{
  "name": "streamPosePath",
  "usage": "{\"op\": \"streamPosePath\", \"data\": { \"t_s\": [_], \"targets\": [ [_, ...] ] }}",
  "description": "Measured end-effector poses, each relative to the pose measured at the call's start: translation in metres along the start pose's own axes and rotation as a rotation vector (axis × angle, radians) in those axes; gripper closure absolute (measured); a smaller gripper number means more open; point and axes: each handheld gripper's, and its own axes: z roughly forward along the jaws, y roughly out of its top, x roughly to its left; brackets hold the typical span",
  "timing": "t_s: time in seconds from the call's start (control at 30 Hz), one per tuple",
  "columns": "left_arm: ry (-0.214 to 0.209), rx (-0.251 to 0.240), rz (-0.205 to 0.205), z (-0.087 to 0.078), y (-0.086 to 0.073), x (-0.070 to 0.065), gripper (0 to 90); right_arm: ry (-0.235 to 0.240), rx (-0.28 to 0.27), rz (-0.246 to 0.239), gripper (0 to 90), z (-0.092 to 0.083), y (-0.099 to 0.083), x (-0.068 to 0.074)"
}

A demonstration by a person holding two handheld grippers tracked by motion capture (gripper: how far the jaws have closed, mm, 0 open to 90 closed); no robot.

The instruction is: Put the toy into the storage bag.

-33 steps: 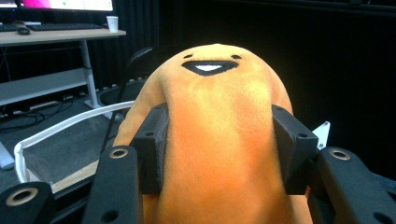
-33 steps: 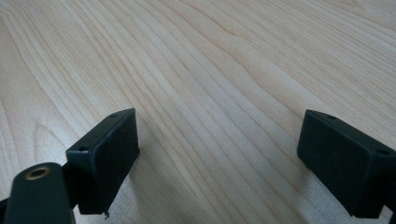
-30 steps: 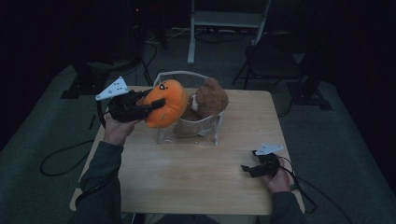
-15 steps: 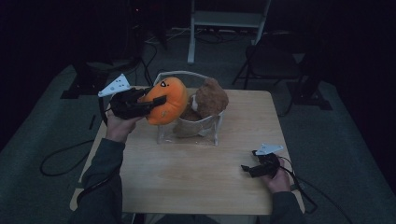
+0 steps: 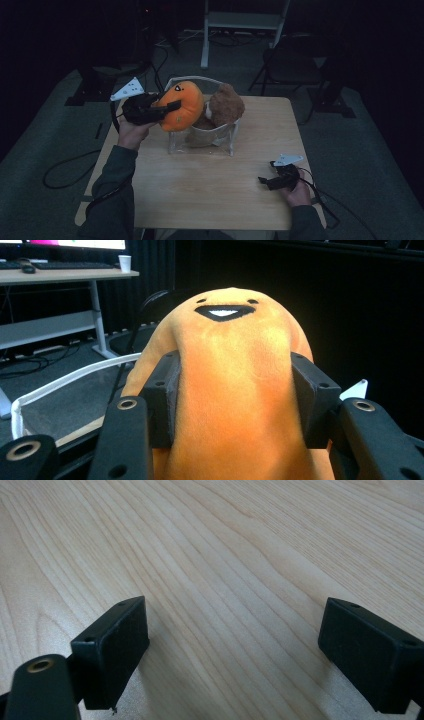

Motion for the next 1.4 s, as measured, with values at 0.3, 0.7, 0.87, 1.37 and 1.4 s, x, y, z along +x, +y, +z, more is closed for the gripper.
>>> {"op": "streamPosePath", "data": {
  "t_s": [0.3,0.7,0.87,1.37,1.4],
  "targets": [
    [0.014,-0.005,-0.019,0.006,-0.001,0.007,47.8,0.0,0.0,0.0,11.9,0.0,0.0,0.0],
    [0.012,-0.018,-0.015,0.014,0.005,0.008,47.7,0.001,-0.002,0.001,11.9,0.0,0.0,0.0],
    [0.009,-0.026,-0.013,0.018,0.007,0.009,47.7,0.001,-0.001,0.001,11.9,0.0,0.0,0.0],
    [0.009,-0.044,-0.019,0.029,0.014,0.012,47.7,0.001,-0.001,0.0,11.9,0.0,0.0,0.0],
    [0.009,-0.044,-0.019,0.029,0.014,0.012,47.7,0.001,-0.001,0.001,11.9,0.0,0.0,0.0]
  ]
}}
